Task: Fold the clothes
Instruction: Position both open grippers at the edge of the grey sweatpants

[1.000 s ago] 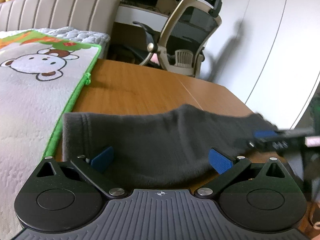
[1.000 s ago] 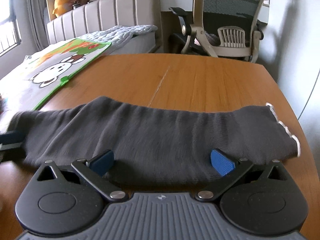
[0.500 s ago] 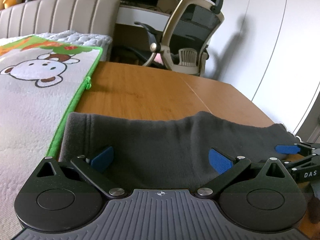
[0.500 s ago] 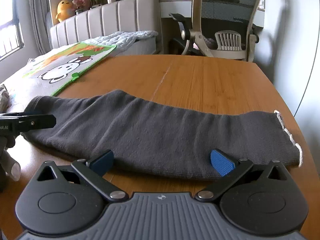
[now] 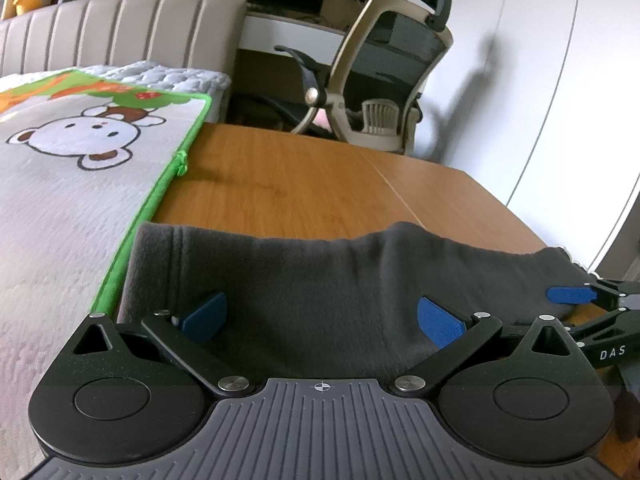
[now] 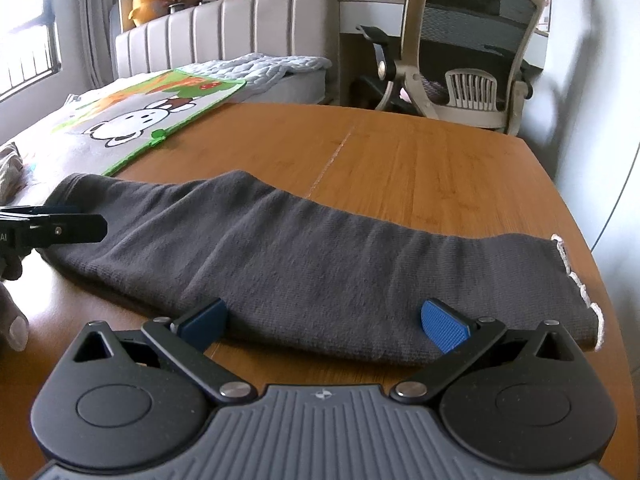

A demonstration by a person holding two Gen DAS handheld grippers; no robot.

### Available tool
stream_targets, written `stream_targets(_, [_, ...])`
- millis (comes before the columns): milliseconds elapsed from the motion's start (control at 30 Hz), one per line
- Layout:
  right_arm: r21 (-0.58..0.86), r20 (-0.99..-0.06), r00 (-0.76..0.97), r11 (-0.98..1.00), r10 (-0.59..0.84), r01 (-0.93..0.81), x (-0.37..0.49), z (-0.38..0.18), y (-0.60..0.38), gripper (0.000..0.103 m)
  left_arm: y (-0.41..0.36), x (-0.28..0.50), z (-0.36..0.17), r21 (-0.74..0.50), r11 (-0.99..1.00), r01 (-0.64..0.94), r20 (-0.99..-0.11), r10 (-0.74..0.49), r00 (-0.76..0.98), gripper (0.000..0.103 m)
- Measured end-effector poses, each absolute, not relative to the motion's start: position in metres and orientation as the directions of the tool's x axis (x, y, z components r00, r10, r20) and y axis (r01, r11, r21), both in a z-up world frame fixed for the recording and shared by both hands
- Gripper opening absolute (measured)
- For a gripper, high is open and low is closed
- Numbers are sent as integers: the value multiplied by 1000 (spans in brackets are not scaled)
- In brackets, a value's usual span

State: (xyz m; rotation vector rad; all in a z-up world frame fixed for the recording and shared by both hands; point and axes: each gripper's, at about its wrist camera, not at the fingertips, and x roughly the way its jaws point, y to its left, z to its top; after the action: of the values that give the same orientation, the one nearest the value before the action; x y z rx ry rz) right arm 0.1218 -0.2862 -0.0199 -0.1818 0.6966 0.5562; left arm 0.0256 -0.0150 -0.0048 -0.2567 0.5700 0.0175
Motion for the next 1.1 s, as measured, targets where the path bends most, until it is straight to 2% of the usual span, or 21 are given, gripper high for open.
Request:
stream_targets(433, [16,-660,614,825,433,-565,124,-21,-285,103,-15,18,-5,-259,960,-104,-523,-49,851,103])
stream_targets(733, [-102,-717,598,795,357,-598,113,-16,-286,103,-23,6,-4,-247,964,-97,-535,-52,843,103])
stream_targets(1100, [-88,-655,636,795,408,-600,114,-8,-279,103,-20,-3,0,-280,954,-106,-518,-57,853,103])
